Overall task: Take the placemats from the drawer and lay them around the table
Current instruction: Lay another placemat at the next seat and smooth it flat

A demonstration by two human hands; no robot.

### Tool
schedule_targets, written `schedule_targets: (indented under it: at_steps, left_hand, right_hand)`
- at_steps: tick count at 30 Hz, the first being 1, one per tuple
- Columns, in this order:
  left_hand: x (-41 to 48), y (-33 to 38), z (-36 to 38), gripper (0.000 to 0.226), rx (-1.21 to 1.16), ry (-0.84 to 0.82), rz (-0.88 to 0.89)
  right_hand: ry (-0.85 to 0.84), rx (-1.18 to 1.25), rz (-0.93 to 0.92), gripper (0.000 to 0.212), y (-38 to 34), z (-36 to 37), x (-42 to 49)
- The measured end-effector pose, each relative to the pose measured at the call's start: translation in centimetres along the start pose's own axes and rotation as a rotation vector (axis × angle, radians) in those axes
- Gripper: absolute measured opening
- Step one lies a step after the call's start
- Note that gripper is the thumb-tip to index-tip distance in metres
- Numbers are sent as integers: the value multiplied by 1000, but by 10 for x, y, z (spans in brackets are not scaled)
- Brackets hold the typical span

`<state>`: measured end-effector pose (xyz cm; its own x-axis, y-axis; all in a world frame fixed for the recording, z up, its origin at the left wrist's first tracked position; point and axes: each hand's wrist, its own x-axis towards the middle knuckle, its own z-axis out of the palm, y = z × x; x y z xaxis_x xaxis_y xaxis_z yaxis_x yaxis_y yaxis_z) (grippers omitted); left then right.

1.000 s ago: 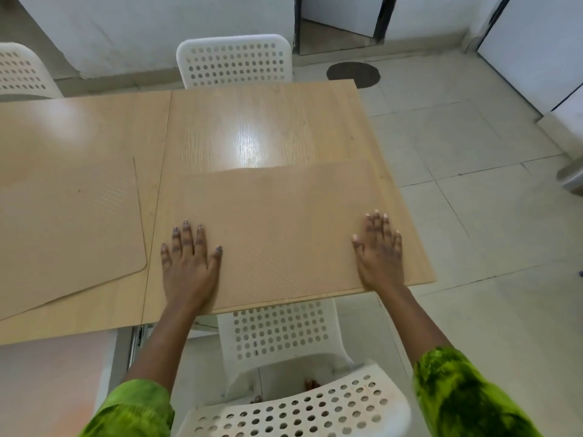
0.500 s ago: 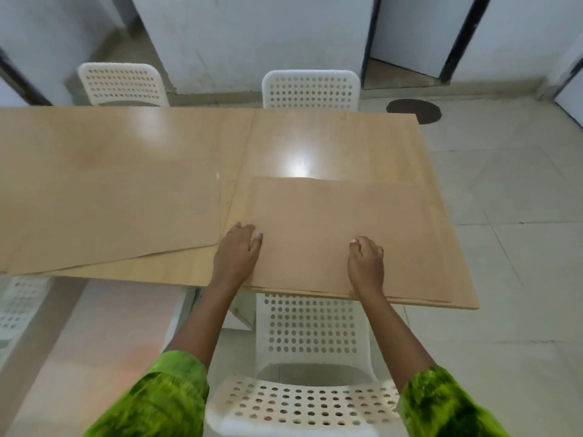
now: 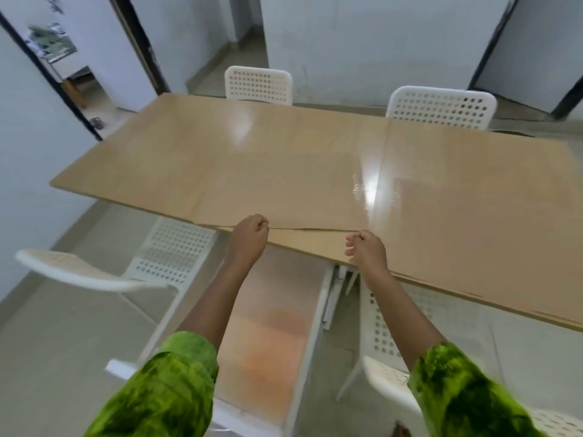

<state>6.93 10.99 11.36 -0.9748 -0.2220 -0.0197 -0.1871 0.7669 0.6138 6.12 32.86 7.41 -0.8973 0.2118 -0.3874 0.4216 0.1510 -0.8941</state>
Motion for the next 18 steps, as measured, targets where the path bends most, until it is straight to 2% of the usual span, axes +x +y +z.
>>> schedule_targets:
  at_steps: [6, 13, 18]
  left_hand:
    - [22, -73, -54, 31, -87, -14, -137]
    - [46, -126, -77, 34, -477, -49, -397]
    - [62, -147, -81, 19, -615, -44, -453]
  right_hand:
    - [-116, -103, -40, 31, -28, 103, -11]
    - [-212, -343, -175, 20, -47, 183, -3]
    - [-295, -499, -289, 30, -56, 215, 8]
